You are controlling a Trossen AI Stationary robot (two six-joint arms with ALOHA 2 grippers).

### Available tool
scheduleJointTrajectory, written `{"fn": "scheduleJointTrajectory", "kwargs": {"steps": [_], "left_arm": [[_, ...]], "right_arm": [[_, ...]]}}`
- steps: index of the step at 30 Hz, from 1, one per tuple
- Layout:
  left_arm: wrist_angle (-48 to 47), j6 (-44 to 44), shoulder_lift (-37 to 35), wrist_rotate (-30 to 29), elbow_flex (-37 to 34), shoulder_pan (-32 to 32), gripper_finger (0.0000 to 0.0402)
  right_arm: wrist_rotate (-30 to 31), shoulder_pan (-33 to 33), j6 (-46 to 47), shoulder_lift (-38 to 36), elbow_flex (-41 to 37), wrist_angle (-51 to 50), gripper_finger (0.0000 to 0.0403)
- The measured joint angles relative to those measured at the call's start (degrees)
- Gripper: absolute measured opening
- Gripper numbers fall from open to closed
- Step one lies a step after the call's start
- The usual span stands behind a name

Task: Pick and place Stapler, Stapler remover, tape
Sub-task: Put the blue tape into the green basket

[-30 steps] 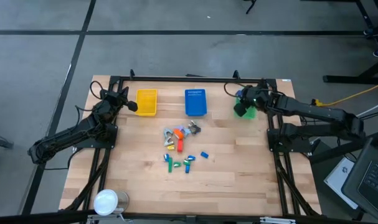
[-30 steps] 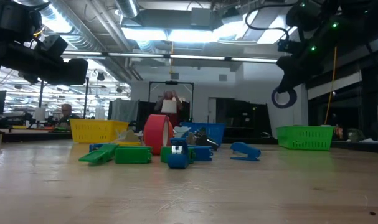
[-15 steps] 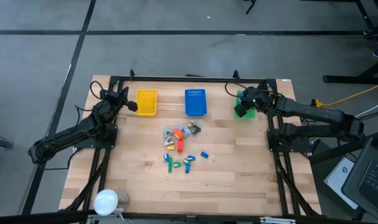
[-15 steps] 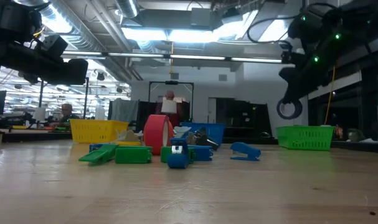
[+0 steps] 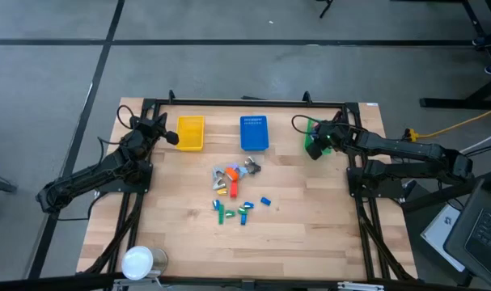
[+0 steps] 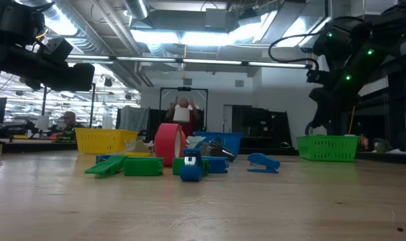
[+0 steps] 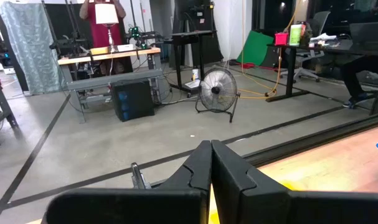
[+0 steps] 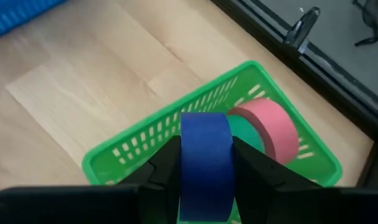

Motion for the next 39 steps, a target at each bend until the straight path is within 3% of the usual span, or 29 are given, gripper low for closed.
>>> {"fn": "scheduleJointTrajectory", "kwargs": {"steps": [8, 17, 31, 39], "left_arm": [[0.0, 0.0, 0.0, 0.0, 0.0, 0.0, 0.0001], [0.0, 0.0, 0.0, 0.0, 0.0, 0.0, 0.0001], [0.0, 0.0, 0.0, 0.0, 0.0, 0.0, 0.0001], [0.0, 0.0, 0.0, 0.0, 0.0, 0.0, 0.0001]], "right_arm": [[-1.1, -1.4, -3.0, 1.6, 0.0, 0.1, 0.011], [-2.0, -3.1, -13.1, 5.9, 0.0, 4.9, 0.0122], [-2.6, -3.7, -13.0, 7.7, 0.0, 5.7, 0.0128], [-1.8, -3.7, -11.7, 7.7, 0.0, 6.4, 0.0206]]}}
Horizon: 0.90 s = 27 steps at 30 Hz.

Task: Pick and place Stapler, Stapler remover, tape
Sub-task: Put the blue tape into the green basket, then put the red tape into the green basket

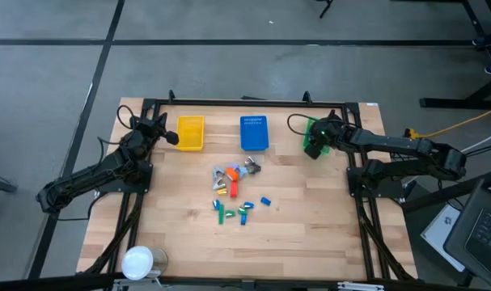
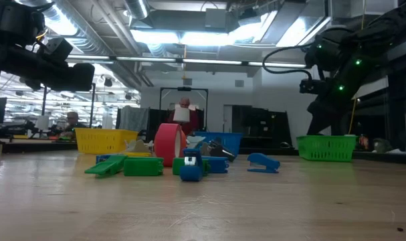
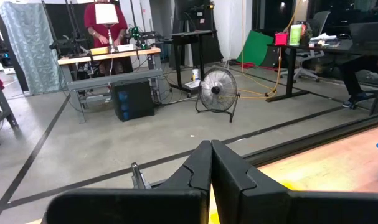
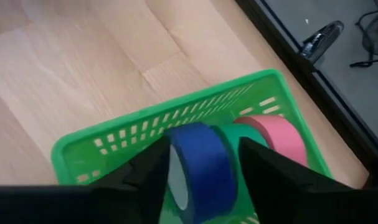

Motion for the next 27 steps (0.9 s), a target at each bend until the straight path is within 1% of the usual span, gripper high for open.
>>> {"fn": "scheduleJointTrajectory", "kwargs": {"steps": [3, 6, 17, 22, 27], "left_arm": [[0.0, 0.0, 0.0, 0.0, 0.0, 0.0, 0.0001], [0.0, 0.0, 0.0, 0.0, 0.0, 0.0, 0.0001], [0.0, 0.0, 0.0, 0.0, 0.0, 0.0, 0.0001], [0.0, 0.0, 0.0, 0.0, 0.0, 0.0, 0.0001], [0.0, 0.0, 0.0, 0.0, 0.0, 0.0, 0.0001]], "right_arm": [[2.0, 0.0, 0.3, 0.0, 0.0, 0.1, 0.0236], [2.6, 0.0, 0.3, 0.0, 0.0, 0.2, 0.0246], [2.3, 0.0, -0.5, 0.0, 1.8, 1.0, 0.0218], [1.8, 0.0, 0.0, 0.0, 3.6, 0.8, 0.0216], [0.6, 0.4, 0.3, 0.0, 6.4, -2.1, 0.0216]]}}
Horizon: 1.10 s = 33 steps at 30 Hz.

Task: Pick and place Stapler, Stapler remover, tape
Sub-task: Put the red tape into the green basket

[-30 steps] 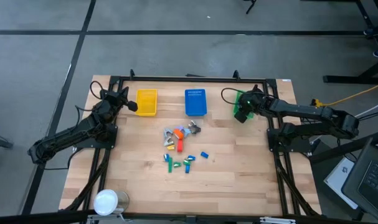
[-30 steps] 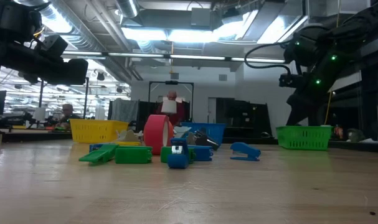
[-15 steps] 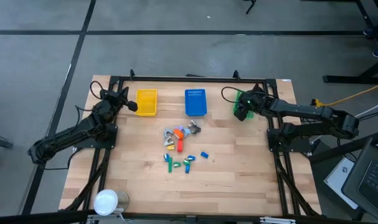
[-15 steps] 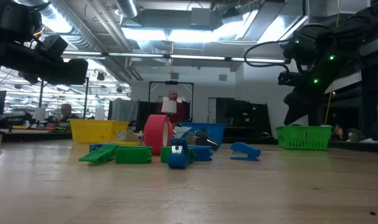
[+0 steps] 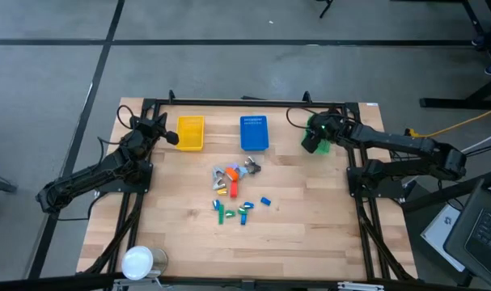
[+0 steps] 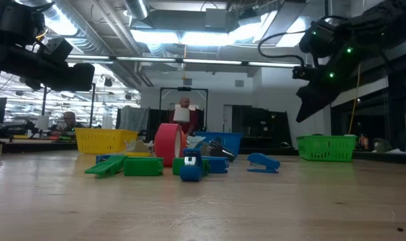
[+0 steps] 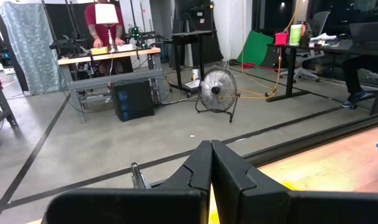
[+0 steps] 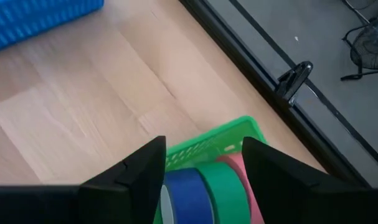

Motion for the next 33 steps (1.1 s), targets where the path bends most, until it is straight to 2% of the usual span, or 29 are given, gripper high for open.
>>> {"fn": "scheduleJointTrajectory", "kwargs": {"steps": [13, 25, 33], "left_arm": [[0.0, 0.0, 0.0, 0.0, 0.0, 0.0, 0.0001], [0.0, 0.0, 0.0, 0.0, 0.0, 0.0, 0.0001], [0.0, 0.0, 0.0, 0.0, 0.0, 0.0, 0.0001]], "right_arm": [[0.0, 6.2, 0.1, 0.0, 4.5, -2.2, 0.0216], [0.0, 13.9, 0.1, 0.2, 4.5, 6.7, 0.0216], [0.0, 18.3, -0.5, 4.6, 4.5, 15.3, 0.0216]]}}
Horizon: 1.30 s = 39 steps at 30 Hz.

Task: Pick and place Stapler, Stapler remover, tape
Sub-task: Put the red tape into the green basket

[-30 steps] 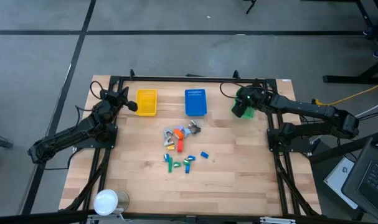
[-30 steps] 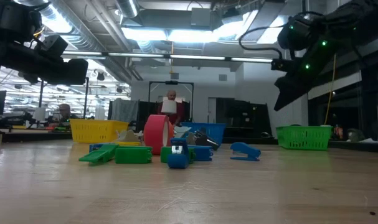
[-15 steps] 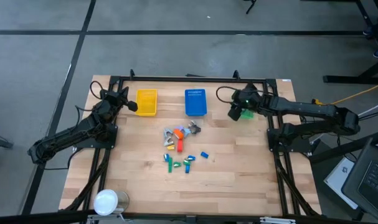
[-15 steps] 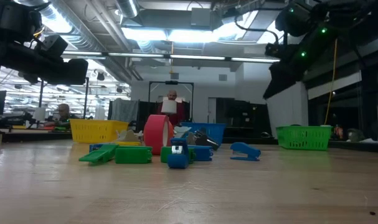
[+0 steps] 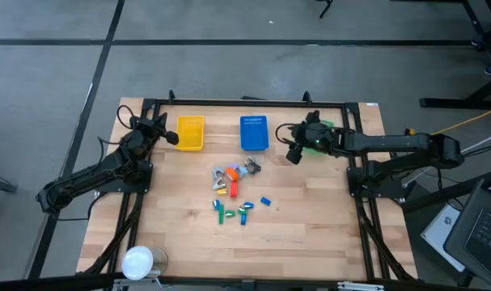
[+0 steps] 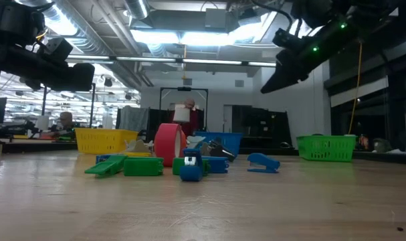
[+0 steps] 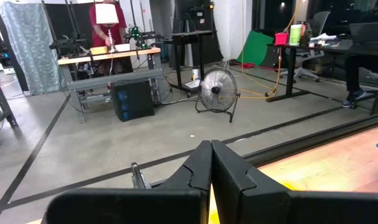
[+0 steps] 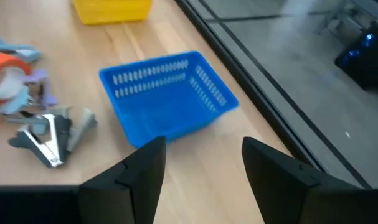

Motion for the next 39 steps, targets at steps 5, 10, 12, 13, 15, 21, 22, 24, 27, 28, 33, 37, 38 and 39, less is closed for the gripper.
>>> {"fn": "scheduleJointTrajectory", "kwargs": {"steps": [5, 10, 12, 13, 15, 21, 22, 24, 27, 28, 33, 37, 38, 39], "left_arm": [[0.0, 0.0, 0.0, 0.0, 0.0, 0.0, 0.0001], [0.0, 0.0, 0.0, 0.0, 0.0, 0.0, 0.0001], [0.0, 0.0, 0.0, 0.0, 0.0, 0.0, 0.0001], [0.0, 0.0, 0.0, 0.0, 0.0, 0.0, 0.0001], [0.0, 0.0, 0.0, 0.0, 0.0, 0.0, 0.0001], [0.0, 0.0, 0.0, 0.0, 0.0, 0.0, 0.0001], [0.0, 0.0, 0.0, 0.0, 0.0, 0.0, 0.0001], [0.0, 0.0, 0.0, 0.0, 0.0, 0.0, 0.0001], [0.0, 0.0, 0.0, 0.0, 0.0, 0.0, 0.0001], [0.0, 0.0, 0.0, 0.0, 0.0, 0.0, 0.0001], [0.0, 0.0, 0.0, 0.0, 0.0, 0.0, 0.0001], [0.0, 0.0, 0.0, 0.0, 0.0, 0.0, 0.0001], [0.0, 0.0, 0.0, 0.0, 0.0, 0.0, 0.0001], [0.0, 0.0, 0.0, 0.0, 0.0, 0.0, 0.0001]], "right_arm": [[-3.3, 1.5, -5.5, 3.5, 0.0, 6.9, 0.0216], [-8.2, 2.2, -10.2, 7.2, 0.0, 15.2, 0.0216], [-10.1, 2.5, -12.2, 8.6, 0.0, 18.5, 0.0216], [-11.1, 2.6, -13.3, 9.4, 0.0, 20.1, 0.0216], [-13.0, 3.1, -15.4, 11.0, 0.8, 20.9, 0.0215], [-17.6, 5.0, -24.8, 17.2, 7.1, 18.5, 0.0215], [-17.8, 5.4, -26.9, 18.3, 8.3, 17.8, 0.0216], [-17.9, 6.1, -31.6, 20.6, 10.8, 17.3, 0.0216], [-18.0, 7.6, -37.5, 23.7, 14.2, 14.7, 0.0216], [-18.0, 8.1, -39.4, 24.6, 15.3, 13.6, 0.0216], [-18.0, 10.8, -45.9, 28.2, 19.4, 8.6, 0.0216], [-18.0, 12.8, -47.8, 30.7, 21.9, 8.6, 0.0216], [-18.0, 13.2, -48.4, 31.3, 22.5, 8.6, 0.0216], [-18.0, 13.6, -49.4, 31.7, 22.8, 8.3, 0.0216]]}}
